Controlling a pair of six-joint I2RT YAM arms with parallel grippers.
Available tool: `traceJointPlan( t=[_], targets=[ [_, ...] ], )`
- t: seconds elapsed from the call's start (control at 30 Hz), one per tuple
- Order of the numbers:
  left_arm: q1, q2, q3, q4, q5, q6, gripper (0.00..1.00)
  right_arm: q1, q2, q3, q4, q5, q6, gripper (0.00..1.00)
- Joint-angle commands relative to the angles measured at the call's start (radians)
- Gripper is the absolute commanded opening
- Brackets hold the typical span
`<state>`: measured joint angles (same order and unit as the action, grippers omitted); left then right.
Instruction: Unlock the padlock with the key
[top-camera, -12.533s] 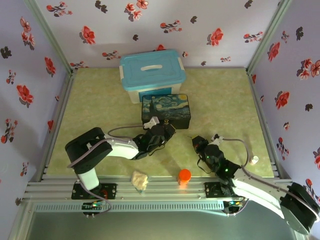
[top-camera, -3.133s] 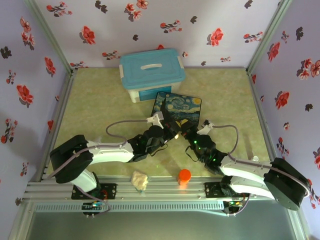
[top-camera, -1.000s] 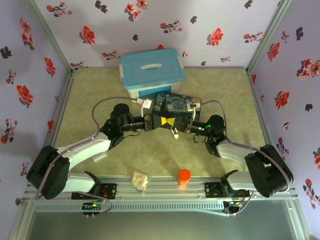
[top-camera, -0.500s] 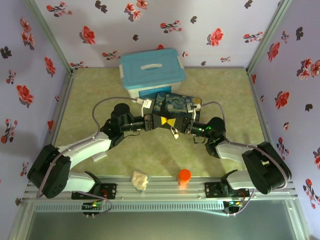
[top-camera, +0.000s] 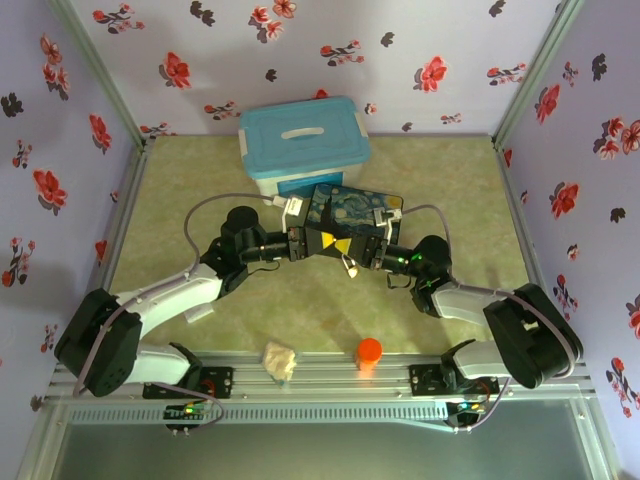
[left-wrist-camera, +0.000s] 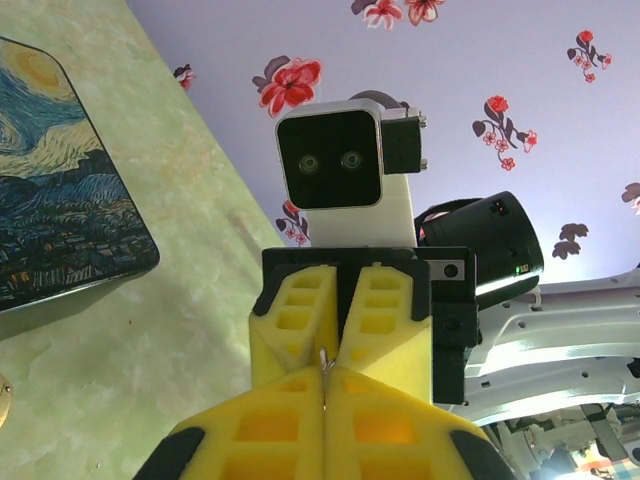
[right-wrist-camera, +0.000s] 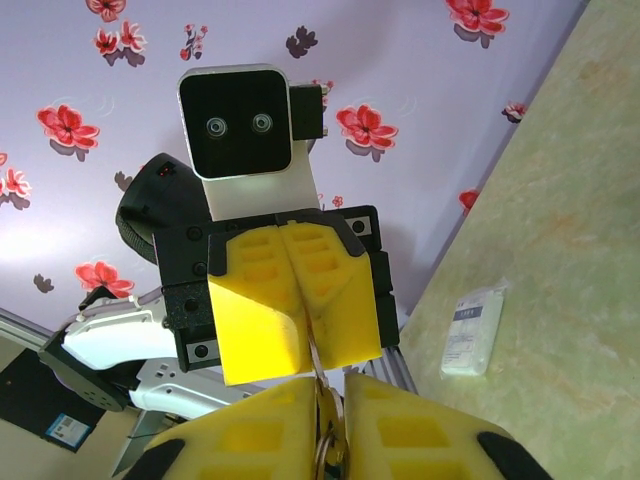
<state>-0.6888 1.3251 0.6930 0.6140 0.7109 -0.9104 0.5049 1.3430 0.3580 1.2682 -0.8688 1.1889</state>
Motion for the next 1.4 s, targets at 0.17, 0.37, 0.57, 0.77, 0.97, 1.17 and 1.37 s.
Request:
traceJointPlan(
  t=[0.17,0.37,0.57,0.77,0.97,1.17,1.37],
  targets=[
    [0.008,0.002,-0.004,0.046,0.005,-0.011,0.00,-0.011,-0.021,-0.011,0.025,0.007,-0.011,0.22],
    [0.008,0.002,-0.009,0.047,0.007,-0.012,0.00,-0.019,-0.025,-0.008,0.017,0.020,-0.017,0.22],
    [0.008,0.006,-0.013,0.051,0.006,-0.015,0.00,-0.025,-0.021,-0.001,0.025,0.021,-0.012,0.18],
    [0.006,0.016,-0.009,0.066,0.002,-0.022,0.00,-0.024,-0.007,-0.007,0.063,0.002,0.016,0.05],
    [0.008,0.020,-0.009,0.053,0.001,-0.020,0.00,-0.023,-0.019,-0.020,0.065,0.008,0.011,0.00],
    [0.009,-0.039,-0.024,-0.037,-0.136,0.017,0.66,-0.040,-0.062,-0.038,-0.077,0.058,-0.057,0.00],
    [-0.076,-0.111,0.043,-0.520,-0.590,0.160,0.77,-0.071,-0.244,-0.023,-0.624,0.221,-0.285,0.00]
  ],
)
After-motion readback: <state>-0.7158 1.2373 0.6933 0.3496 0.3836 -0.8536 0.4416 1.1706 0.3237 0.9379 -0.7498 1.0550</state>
